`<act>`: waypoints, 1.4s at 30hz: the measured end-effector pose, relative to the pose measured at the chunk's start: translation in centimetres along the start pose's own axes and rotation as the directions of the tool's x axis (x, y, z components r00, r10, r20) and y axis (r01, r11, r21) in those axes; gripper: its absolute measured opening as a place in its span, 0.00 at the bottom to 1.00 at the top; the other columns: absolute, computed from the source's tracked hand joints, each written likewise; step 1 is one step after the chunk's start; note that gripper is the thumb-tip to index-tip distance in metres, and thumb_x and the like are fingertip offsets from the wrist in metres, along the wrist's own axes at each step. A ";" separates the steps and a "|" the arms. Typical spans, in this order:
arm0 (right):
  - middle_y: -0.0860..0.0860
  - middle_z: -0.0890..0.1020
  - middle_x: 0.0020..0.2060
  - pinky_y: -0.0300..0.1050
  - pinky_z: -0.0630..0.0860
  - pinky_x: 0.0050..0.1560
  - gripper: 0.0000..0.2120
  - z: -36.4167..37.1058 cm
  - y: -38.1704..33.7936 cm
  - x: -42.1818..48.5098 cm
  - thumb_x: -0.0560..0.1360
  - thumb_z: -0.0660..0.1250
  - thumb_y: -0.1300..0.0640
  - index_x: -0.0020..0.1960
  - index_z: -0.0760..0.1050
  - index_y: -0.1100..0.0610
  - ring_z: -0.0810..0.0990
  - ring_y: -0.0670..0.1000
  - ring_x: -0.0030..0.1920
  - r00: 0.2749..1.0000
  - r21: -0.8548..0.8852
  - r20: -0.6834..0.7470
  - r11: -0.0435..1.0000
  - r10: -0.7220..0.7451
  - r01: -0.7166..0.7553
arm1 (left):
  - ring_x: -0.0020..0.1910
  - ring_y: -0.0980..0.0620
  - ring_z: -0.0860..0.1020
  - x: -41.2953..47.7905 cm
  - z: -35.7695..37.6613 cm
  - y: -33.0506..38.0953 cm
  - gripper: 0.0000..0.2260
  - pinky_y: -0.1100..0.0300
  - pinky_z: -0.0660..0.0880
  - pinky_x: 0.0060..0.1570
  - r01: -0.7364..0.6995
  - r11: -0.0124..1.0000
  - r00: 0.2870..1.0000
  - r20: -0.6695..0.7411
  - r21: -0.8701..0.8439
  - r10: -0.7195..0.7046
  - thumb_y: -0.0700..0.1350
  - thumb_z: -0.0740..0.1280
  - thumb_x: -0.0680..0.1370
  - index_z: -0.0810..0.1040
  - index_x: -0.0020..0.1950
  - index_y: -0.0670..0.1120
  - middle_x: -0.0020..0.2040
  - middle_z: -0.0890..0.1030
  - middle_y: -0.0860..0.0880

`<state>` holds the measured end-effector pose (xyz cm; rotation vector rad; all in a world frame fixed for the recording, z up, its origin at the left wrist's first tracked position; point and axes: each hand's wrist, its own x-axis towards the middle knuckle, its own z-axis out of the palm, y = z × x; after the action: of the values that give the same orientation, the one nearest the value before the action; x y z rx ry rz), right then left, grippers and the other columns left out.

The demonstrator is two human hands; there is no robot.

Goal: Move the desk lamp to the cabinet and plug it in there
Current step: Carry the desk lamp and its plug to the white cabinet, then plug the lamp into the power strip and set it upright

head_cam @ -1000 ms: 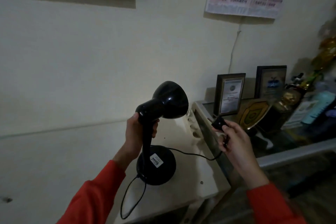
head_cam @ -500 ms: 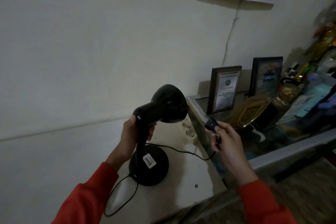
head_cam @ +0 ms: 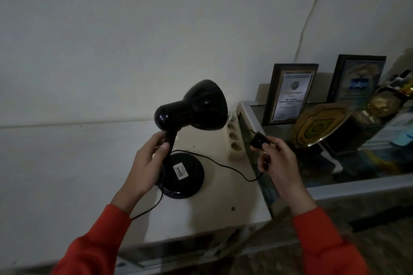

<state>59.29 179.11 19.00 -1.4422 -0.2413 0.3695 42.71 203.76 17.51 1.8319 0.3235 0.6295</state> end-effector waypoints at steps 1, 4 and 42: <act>0.57 0.85 0.43 0.43 0.70 0.28 0.06 -0.1 0.1 0.0 0.78 0.62 0.59 0.53 0.75 0.52 0.74 0.48 0.27 1.000 -0.010 0.013 1.000 -0.005 0.006 | 0.60 0.60 0.74 -1.1 0.4 -0.3 0.19 0.57 0.70 0.62 -0.002 0.994 0.999 -0.048 0.110 0.007 0.58 0.58 0.73 0.71 0.63 0.58 0.60 0.78 0.57; 0.61 0.84 0.42 0.44 0.70 0.29 0.08 0.0 0.6 -0.1 0.77 0.61 0.60 0.55 0.75 0.54 0.73 0.50 0.27 0.999 -0.082 0.024 0.996 -0.033 0.035 | 0.63 0.52 0.71 -4.1 1.4 -1.7 0.24 0.57 0.64 0.62 -0.007 0.919 0.981 -0.176 0.395 0.083 0.56 0.60 0.72 0.69 0.67 0.49 0.63 0.74 0.49; 0.61 0.77 0.56 0.50 0.78 0.56 0.11 2.0 1.5 11.3 0.74 0.67 0.64 0.56 0.74 0.64 0.79 0.59 0.54 0.966 -0.978 0.198 0.092 0.168 0.185 | 0.67 0.43 0.71 -3.2 17.5 -9.3 0.25 0.49 0.62 0.68 -0.233 0.644 0.943 0.330 0.729 -0.033 0.51 0.65 0.71 0.72 0.67 0.47 0.69 0.73 0.45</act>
<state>68.79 185.46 17.05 -2.8328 -0.8752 0.3888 50.75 191.53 3.74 2.7571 0.2893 0.2504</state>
